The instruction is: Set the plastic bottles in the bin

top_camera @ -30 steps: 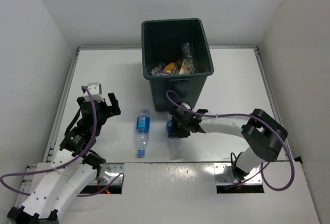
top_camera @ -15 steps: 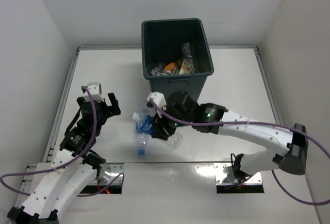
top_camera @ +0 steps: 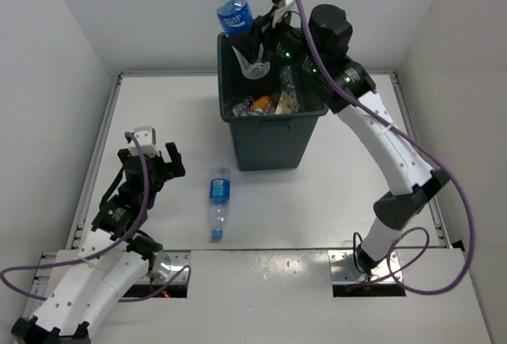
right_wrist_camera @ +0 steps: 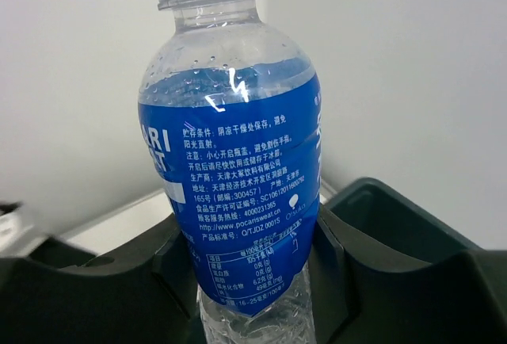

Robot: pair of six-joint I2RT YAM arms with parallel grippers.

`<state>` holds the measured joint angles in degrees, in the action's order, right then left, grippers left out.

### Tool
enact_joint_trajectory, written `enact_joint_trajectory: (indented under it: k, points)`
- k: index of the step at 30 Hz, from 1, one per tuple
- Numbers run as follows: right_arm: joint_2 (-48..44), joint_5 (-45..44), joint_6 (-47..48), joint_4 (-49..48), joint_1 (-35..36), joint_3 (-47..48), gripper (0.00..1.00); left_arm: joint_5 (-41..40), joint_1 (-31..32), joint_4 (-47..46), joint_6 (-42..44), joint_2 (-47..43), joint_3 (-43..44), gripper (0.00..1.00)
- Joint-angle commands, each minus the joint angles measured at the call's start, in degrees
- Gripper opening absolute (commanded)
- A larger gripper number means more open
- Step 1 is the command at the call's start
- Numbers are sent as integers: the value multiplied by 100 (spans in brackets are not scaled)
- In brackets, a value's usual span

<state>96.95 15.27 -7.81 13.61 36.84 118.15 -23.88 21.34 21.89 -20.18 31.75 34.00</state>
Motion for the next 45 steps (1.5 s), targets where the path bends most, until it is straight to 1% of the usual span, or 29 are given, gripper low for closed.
enact_joint_trajectory:
  k: [1, 2, 3, 5, 6, 7, 11, 14, 15, 16, 17, 19, 21, 23, 24, 26, 27, 28, 30, 31, 33, 34, 35, 37, 38, 40, 42, 43, 45]
  points:
    - [447, 90, -554, -420, -378, 182, 35, -82, 54, -27, -21, -11, 133, 100]
    - [613, 38, -615, -420, -553, 261, 41, -82, 54, -27, -21, -11, 133, 100]
    - [667, 38, -677, -420, -616, 314, 56, -82, 54, -27, -21, -11, 133, 100]
    - [668, -23, -678, -472, -669, 314, 68, -134, 54, -27, -21, -11, 133, 100]
    - [668, -85, -747, -525, -722, 314, 88, -135, 54, -27, -21, -72, 133, 100]
    - [668, -85, -748, -526, -722, 314, 100, -187, 54, -27, -21, -72, 133, 100]
    - [414, -541, -748, -578, -722, 314, 100, -240, 54, -27, -21, -72, 133, 100]
    - [54, -980, -809, -736, -775, -106, 100, -240, 54, -27, -21, -19, 133, 100]
    - [-78, -1304, -757, -919, -775, -282, 100, -240, 54, -27, -73, 33, 133, 100]
    - [-227, -1446, -757, -1060, -714, -719, 100, -240, 54, -27, -73, 33, 133, 100]
    - [-551, -1630, -704, -1227, -713, -967, 100, -240, 54, -27, -73, 33, 133, 100]
    - [-878, -1693, -530, -1718, -713, -1676, 100, -179, 54, -27, -73, 86, 133, 100]
    - [-1195, -1965, -65, -1687, -652, -1978, 100, -179, 54, -27, -73, 86, 133, 100]
    - [-1397, -2063, 121, -1581, -652, -2198, 100, -126, 54, -27, -73, 139, 133, 100]
    - [-1607, -2063, 192, -1580, -904, -2478, 100, -74, 54, -27, -73, 139, 133, 100]
    - [-1819, -1730, 193, -1510, -1256, -2743, 100, -21, 54, -27, -73, 139, 133, 100]
    - [-1924, -1529, -25, -1458, -1493, -2979, 100, -20, 54, -27, -73, 139, 133, 100]
    - [-2117, -1057, -288, -1318, -1974, -3069, 100, -20, 54, -79, -21, 139, 133, 100]
    - [-2302, -161, -125, -1255, -2512, -3314, 100, 41, 54, -80, -21, 139, 133, 100]
    - [-2399, 575, -263, -1255, -3046, -3420, 100, 41, 54, -80, -21, 139, 133, 100]
    - [-2584, 697, -658, -1151, -3410, -3535, 100, 111, 54, -80, -21, 139, 133, 100]
    - [-2637, 845, -947, -1071, -3733, -3535, 100, 111, 54, -80, -21, 139, 133, 100]
    - [-2637, 899, -1611, -992, -3902, -3535, 100, 268, 106, -132, -21, 139, 133, 100]
    - [-2689, 1004, -2274, -991, -4314, -3535, 100, 532, 107, -211, -116, 191, 186, 100]
    - [-2742, 944, -2834, -1061, -4317, -3701, 100, 951, 107, -290, -283, 191, 186, 100]
    - [-2917, 601, -2963, -1140, -4317, -3956, 100, 1323, 107, -649, -616, 191, 186, 100]
    - [-3225, 225, -2876, -1141, -3949, -4378, 100, 1822, 107, -1201, -1142, 191, 134, 100]
    - [-3330, 118, -2805, -1141, -3774, -4658, 100, 1930, 107, -1396, -1328, 191, 133, 100]
    - [-3629, -400, -2725, -1088, -3098, -4914, 100, 2063, 107, -1924, -1742, 191, 133, 100]
